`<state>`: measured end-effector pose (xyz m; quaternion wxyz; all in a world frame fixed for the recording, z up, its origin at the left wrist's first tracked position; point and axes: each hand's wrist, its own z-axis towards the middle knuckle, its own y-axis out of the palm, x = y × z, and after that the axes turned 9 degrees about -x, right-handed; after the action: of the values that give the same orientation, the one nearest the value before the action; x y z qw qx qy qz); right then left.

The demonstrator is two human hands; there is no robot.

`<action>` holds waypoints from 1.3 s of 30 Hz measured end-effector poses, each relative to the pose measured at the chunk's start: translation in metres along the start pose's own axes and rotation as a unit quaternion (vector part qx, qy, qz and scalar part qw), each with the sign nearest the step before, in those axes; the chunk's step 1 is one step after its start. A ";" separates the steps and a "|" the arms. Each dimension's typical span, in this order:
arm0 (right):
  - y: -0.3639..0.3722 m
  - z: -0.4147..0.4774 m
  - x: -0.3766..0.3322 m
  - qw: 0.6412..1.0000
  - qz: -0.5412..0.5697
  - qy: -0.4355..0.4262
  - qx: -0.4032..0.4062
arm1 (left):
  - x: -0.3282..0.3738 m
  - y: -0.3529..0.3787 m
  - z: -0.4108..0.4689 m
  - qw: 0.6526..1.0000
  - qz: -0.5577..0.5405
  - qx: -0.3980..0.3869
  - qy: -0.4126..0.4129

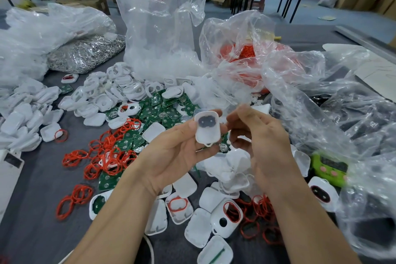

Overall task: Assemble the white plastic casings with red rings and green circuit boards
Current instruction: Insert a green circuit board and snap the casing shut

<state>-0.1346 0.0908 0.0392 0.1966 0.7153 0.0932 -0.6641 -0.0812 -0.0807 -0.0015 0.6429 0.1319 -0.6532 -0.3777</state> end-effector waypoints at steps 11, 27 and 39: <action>0.005 0.000 0.017 0.976 -0.200 -0.066 -0.060 | -0.005 -0.004 0.003 0.999 0.048 0.010 -0.016; -0.006 0.011 0.030 0.812 -0.583 -0.016 -0.040 | 0.016 -0.012 -0.007 0.983 -0.112 0.074 0.122; -0.009 0.014 0.035 0.849 -0.525 -0.049 -0.017 | 0.007 -0.005 0.000 0.992 -0.019 0.109 0.053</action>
<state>-0.1477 0.0887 0.0027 -0.1648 0.5227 0.4569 -0.7006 -0.0833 -0.0885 0.0006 0.6510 0.2334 -0.6527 -0.3094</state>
